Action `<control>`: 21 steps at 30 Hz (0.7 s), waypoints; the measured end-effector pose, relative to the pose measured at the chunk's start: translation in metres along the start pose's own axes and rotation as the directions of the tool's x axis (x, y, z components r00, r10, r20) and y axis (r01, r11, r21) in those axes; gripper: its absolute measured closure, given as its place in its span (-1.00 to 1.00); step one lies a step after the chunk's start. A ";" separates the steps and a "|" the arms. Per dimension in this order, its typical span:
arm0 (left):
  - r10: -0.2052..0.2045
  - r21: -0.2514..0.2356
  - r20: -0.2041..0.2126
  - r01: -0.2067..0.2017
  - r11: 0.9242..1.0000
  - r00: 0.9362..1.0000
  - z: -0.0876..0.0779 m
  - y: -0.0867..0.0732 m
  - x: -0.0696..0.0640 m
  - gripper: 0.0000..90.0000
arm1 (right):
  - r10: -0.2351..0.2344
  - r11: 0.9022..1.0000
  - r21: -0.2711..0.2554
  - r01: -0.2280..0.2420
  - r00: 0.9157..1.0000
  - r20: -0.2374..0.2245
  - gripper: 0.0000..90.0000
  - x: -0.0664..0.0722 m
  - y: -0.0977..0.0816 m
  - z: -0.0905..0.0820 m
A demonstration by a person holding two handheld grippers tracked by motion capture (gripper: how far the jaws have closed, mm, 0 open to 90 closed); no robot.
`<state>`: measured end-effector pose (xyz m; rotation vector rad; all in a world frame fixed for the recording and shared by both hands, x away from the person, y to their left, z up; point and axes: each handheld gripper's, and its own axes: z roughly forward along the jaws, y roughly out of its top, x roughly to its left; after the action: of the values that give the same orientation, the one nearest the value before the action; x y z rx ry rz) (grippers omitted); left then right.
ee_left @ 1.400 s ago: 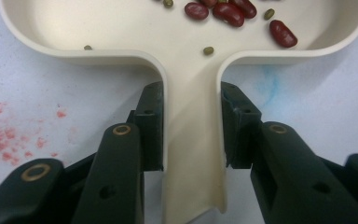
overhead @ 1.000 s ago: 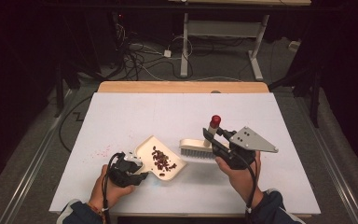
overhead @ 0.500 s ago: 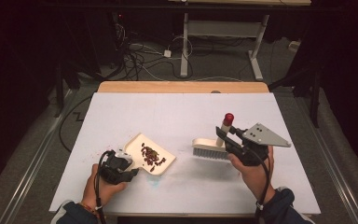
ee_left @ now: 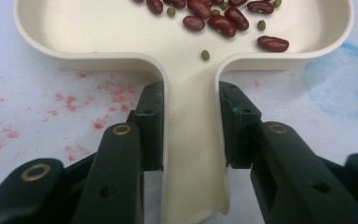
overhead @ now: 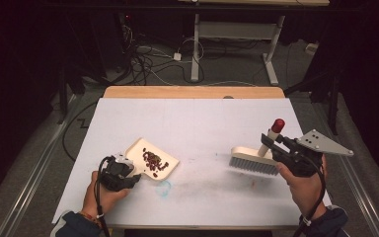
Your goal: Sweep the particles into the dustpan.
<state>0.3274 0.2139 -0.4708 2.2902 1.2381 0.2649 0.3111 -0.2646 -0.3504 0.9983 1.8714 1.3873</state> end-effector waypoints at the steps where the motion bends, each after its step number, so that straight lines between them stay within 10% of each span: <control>1: 0.000 -0.001 -0.003 0.000 1.000 1.000 0.000 0.000 0.000 0.42 | -0.001 1.000 0.005 0.001 1.000 0.001 0.55 -0.002 0.000 -0.002; 21: -0.067 -0.037 -0.059 0.065 0.997 0.996 -0.005 -0.008 0.012 0.42 | 0.017 0.989 0.145 -0.006 0.997 -0.078 0.55 -0.028 -0.002 -0.006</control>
<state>0.3263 0.2290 -0.4715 2.2219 1.3267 0.3317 0.3209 -0.2916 -0.3501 1.0389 2.0522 1.3306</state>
